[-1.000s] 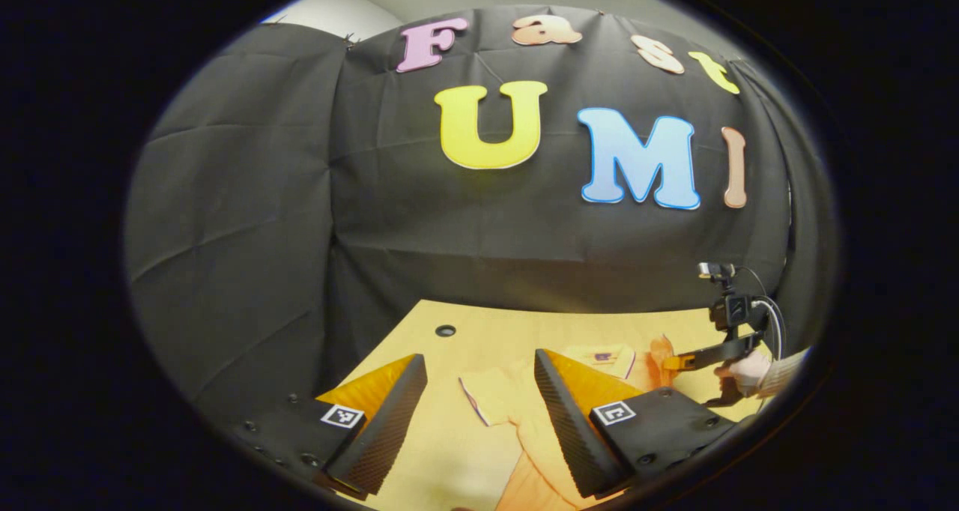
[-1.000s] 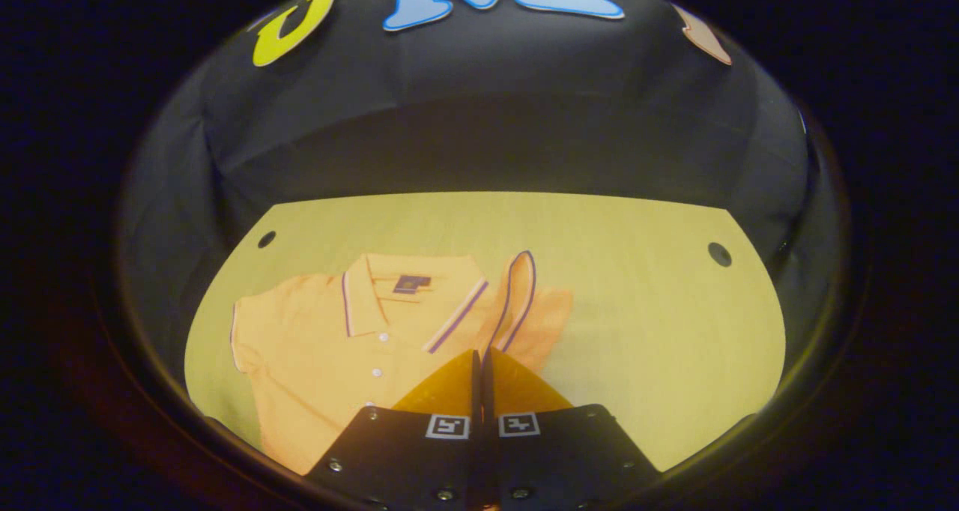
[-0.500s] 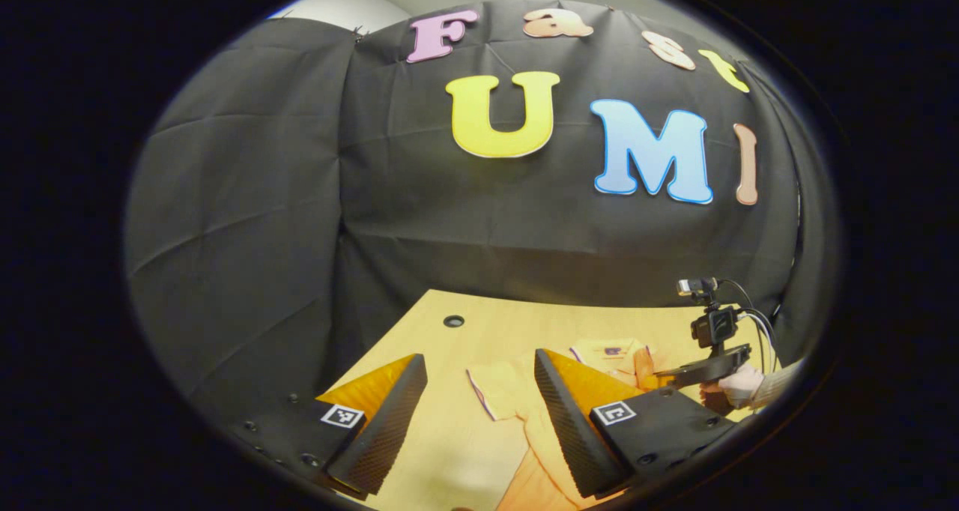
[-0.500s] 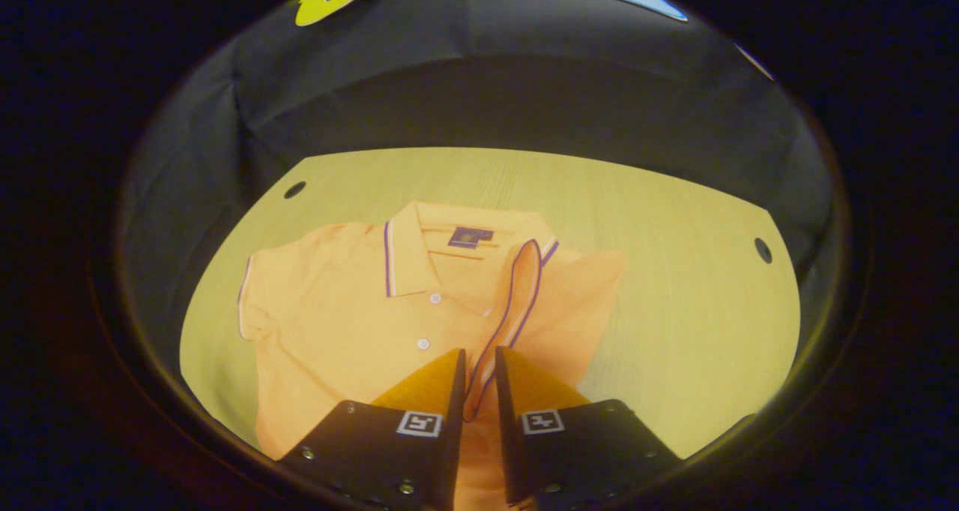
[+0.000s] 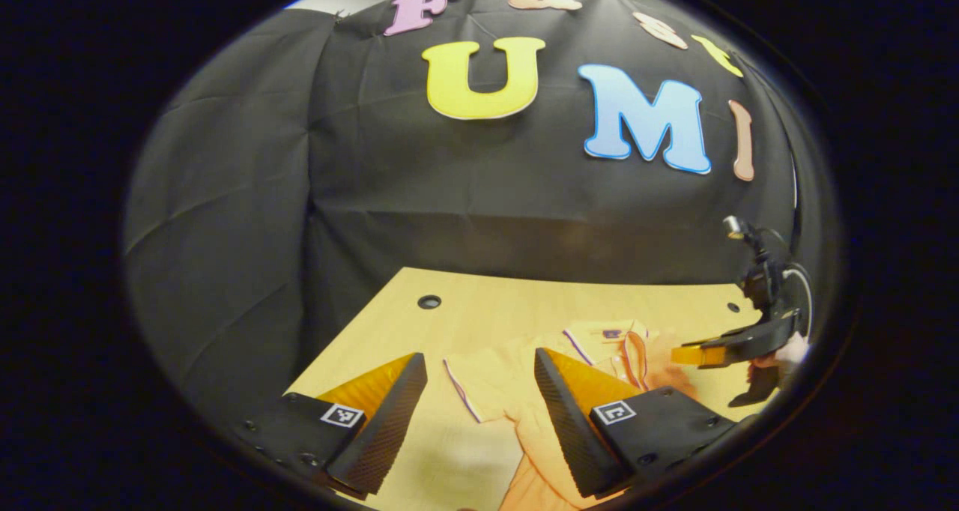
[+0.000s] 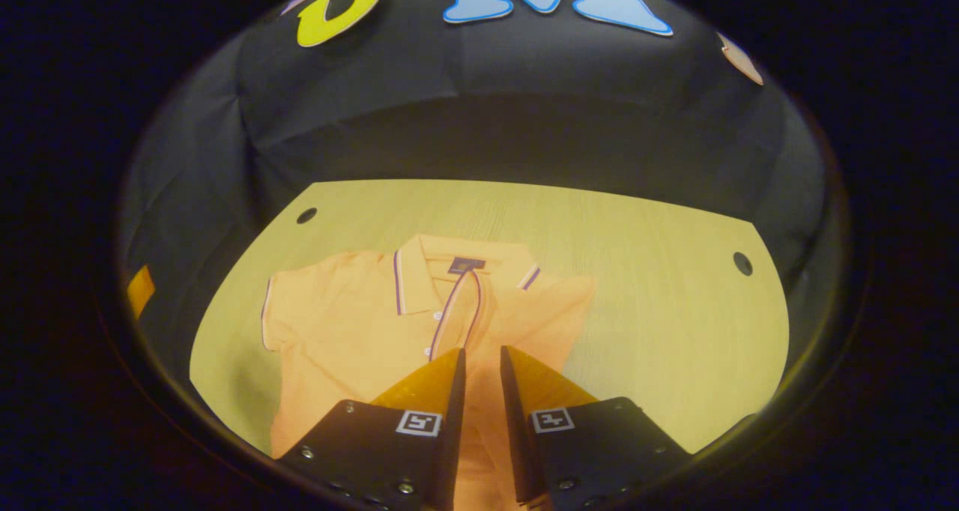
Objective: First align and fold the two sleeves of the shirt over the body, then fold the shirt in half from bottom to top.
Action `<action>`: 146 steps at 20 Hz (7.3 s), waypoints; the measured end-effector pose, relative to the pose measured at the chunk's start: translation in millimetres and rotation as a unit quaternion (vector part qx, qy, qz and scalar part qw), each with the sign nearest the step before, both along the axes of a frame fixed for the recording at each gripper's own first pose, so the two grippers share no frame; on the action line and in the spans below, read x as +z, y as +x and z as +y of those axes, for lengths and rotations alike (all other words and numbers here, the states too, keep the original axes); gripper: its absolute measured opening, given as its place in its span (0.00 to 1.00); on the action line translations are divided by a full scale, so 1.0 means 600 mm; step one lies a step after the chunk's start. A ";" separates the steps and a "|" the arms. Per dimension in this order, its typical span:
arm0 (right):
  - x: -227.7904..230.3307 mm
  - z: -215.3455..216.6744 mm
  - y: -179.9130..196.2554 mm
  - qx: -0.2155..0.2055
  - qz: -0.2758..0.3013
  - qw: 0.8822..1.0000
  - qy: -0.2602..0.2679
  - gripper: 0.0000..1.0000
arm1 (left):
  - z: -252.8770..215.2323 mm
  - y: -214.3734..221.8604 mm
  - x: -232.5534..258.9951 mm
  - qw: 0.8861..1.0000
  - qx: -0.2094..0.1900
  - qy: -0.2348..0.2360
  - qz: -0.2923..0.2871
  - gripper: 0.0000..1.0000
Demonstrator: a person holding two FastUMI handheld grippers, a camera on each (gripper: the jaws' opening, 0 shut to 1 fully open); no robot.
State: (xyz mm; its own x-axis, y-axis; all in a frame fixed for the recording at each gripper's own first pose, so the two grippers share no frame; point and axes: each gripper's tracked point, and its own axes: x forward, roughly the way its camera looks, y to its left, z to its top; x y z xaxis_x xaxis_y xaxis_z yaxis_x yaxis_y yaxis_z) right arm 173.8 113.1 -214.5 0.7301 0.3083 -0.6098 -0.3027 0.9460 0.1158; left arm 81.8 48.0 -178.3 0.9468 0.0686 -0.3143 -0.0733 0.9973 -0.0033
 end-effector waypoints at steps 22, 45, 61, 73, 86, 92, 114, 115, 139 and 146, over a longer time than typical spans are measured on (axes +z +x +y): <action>0.110 -0.133 -0.178 -0.111 -0.026 0.992 0.060 0.29 | 0.033 0.146 -0.343 0.990 -0.001 0.001 0.142 0.95; 0.092 -0.155 -0.209 -0.136 -0.014 0.988 0.076 0.29 | -0.167 0.193 -0.226 0.986 -0.137 0.070 0.062 0.07; 0.062 -0.243 -0.276 -0.190 0.003 0.978 0.091 0.29 | -0.387 0.166 -0.288 0.953 -0.262 0.113 0.100 0.24; 0.014 -0.209 -0.303 -0.147 0.029 0.985 0.087 0.29 | -0.292 0.031 -0.237 0.968 -0.207 0.051 0.134 0.96; -0.140 -0.160 -0.437 -0.085 0.180 0.980 0.022 0.77 | -0.156 -0.268 -0.317 0.953 -0.127 0.026 0.272 0.95; -0.202 -0.148 -0.510 -0.056 0.258 0.964 -0.029 0.75 | -0.130 -0.371 -0.361 0.930 -0.120 0.044 0.345 0.95; -0.253 -0.147 -0.551 -0.029 0.347 0.927 -0.138 0.82 | -0.131 -0.411 -0.407 0.880 -0.114 0.047 0.459 0.88; -0.250 -0.146 -0.554 -0.028 0.349 0.927 -0.138 0.81 | -0.138 -0.402 -0.406 0.888 -0.108 0.044 0.444 0.77; -0.145 -0.123 -0.409 -0.058 0.262 0.962 -0.053 0.00 | -0.151 -0.271 -0.316 0.908 -0.090 0.009 0.410 0.07; -0.056 -0.121 -0.255 -0.066 0.208 0.975 -0.031 0.00 | -0.170 -0.107 -0.243 0.927 -0.101 0.017 0.361 0.07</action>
